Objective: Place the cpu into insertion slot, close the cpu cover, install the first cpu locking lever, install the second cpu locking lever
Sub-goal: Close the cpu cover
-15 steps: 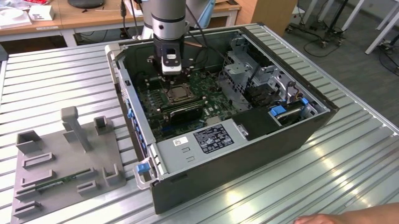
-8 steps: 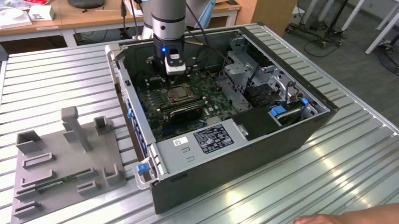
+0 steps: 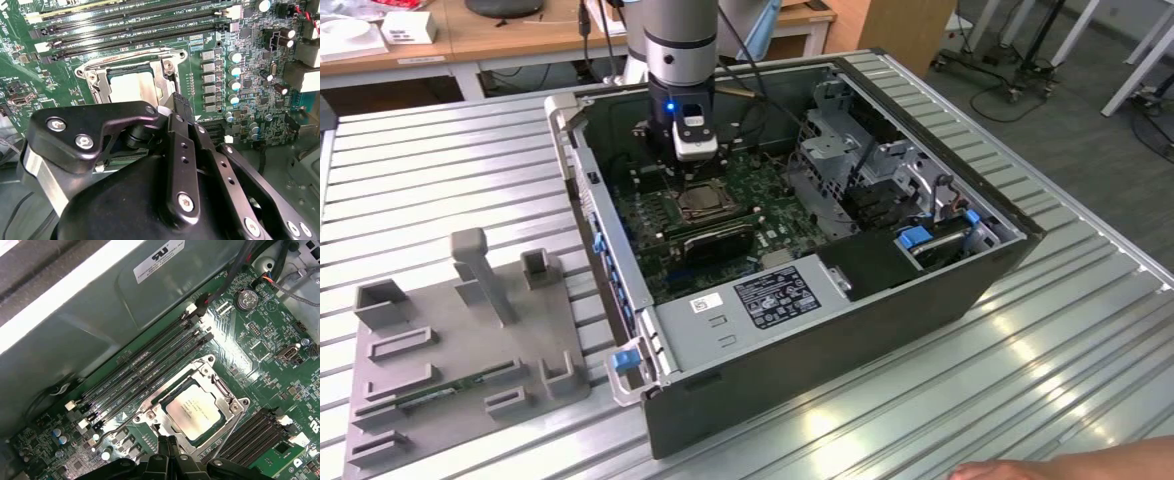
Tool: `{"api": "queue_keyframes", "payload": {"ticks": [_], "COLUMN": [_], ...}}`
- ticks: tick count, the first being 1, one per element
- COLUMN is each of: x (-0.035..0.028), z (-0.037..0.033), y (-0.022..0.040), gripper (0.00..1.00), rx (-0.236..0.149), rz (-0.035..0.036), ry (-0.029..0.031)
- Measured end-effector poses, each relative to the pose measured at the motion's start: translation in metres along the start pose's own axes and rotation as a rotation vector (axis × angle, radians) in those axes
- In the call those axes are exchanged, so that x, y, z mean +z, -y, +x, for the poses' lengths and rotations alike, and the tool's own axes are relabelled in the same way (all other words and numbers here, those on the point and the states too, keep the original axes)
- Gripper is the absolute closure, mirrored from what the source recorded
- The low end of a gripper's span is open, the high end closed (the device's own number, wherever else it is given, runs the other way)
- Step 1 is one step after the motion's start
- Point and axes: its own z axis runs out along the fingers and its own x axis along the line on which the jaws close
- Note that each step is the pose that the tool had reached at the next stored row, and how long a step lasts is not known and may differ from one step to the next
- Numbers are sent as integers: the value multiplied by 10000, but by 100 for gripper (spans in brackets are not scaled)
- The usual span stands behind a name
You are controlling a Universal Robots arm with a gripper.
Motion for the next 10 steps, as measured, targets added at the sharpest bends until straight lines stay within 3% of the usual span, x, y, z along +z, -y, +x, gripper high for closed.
{"api": "queue_keyframes", "payload": {"ticks": [6, 10], "x": [0, 0], "z": [0, 0], "y": [0, 0], "gripper": [90, 90], "rx": [-16, -249], "rz": [0, -1], "ry": [-1, -10]}}
